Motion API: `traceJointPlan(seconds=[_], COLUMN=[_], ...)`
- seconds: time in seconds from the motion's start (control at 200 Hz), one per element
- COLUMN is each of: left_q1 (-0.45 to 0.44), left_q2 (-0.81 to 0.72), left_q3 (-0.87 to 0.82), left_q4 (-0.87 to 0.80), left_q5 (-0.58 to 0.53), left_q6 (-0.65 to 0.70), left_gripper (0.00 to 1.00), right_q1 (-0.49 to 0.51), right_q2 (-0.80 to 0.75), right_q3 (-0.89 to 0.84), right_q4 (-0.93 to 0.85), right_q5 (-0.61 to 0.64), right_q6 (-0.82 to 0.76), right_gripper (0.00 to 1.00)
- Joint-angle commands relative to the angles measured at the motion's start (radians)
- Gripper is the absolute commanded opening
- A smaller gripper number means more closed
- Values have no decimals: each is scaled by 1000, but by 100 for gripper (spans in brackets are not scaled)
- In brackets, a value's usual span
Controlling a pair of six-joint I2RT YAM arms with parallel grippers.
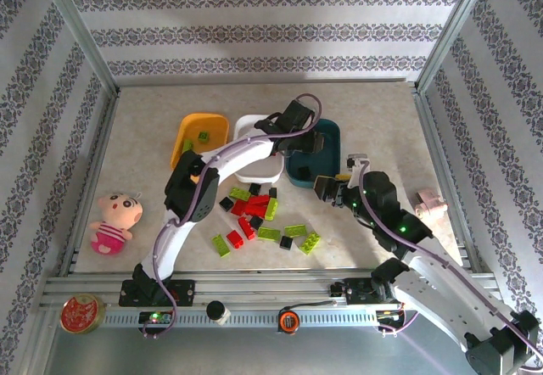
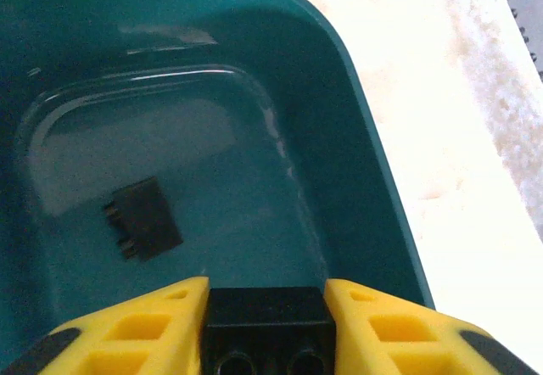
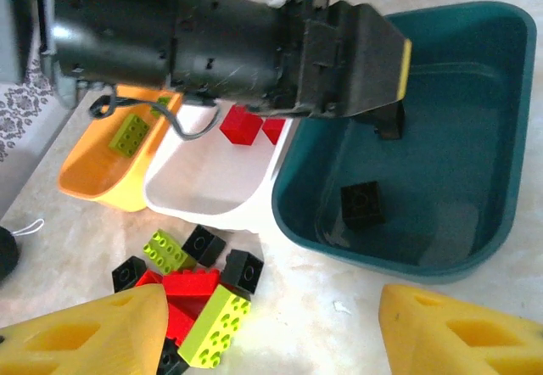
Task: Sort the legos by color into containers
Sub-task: Place the lego in the container.
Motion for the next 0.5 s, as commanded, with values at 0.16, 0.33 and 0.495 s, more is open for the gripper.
traceJointPlan(seconds=[0.16, 0.33, 0.495], left_q1=[0, 20, 50], left_q2=[22, -146, -446], left_q3=[122, -46, -423], left_q4=[-33, 70, 266], left_q5=[58, 52, 46], left_q6=[-36, -44, -77], left_gripper=[59, 62, 67], right_q1=[-12, -11, 36], right_q2=[-41, -5, 111], right_q3=[-51, -73, -74], right_q4=[-87, -83, -68], right_q5=[-14, -90, -155], right_q6=[5, 5, -8], right_gripper=[68, 67, 65])
